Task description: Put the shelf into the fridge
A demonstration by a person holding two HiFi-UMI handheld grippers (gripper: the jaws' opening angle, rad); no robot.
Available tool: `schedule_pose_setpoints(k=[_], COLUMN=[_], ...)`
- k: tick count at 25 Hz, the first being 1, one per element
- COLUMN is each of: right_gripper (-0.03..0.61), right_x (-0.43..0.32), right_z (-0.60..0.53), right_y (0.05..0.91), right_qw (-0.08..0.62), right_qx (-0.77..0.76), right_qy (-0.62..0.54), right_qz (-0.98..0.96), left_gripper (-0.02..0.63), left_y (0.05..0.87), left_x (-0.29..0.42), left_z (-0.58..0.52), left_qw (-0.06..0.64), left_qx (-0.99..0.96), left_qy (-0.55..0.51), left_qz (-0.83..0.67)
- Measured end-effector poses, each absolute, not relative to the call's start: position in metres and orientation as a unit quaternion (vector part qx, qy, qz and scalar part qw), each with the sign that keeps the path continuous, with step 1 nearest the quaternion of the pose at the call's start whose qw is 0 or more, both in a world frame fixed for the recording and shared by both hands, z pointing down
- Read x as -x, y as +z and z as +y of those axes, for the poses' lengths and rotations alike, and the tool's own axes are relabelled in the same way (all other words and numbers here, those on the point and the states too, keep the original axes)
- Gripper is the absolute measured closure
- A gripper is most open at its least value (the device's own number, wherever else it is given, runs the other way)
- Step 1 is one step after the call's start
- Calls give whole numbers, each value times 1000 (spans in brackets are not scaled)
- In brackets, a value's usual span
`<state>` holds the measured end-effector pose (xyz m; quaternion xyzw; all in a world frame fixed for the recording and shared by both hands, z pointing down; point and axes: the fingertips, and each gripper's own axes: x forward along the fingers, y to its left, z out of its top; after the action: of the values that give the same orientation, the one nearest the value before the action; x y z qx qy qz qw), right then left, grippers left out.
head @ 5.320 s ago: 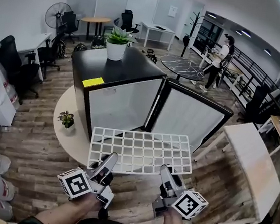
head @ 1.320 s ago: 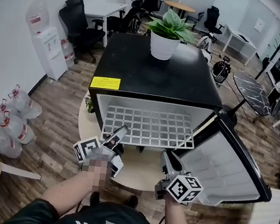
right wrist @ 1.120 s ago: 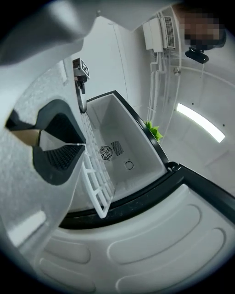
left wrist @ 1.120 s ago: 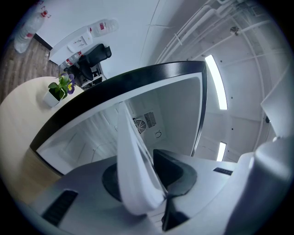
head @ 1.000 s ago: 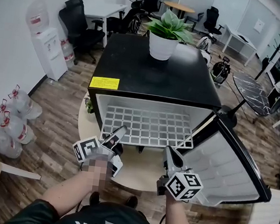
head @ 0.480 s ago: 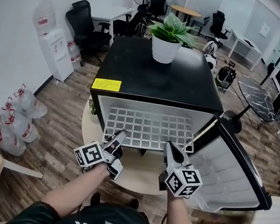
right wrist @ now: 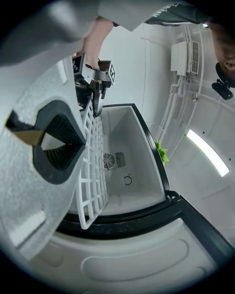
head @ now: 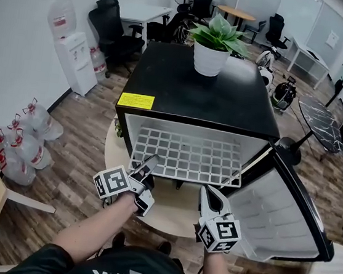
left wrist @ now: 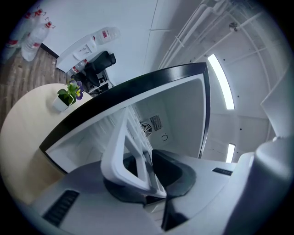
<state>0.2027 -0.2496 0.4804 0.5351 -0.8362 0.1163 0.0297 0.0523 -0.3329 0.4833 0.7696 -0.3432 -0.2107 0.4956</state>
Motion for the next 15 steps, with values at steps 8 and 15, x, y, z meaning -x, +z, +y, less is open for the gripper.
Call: schedule_pose_setpoints(k=[8,15], right_gripper=[572,572], right_x=[-200,-207], right_z=[-258,-269], right_y=[481,476], right_qw=[42,34], right_qx=[-544,-534], right_qy=[82,77], right_qz=[-834,-841], left_gripper=[551,503], left_y=[486,483], left_x=[-46,-43], left_z=[-334,-320], left_qw=[482,420], left_qx=[-778,-802], left_qy=[-206,-197], left_qz=[-347,-377])
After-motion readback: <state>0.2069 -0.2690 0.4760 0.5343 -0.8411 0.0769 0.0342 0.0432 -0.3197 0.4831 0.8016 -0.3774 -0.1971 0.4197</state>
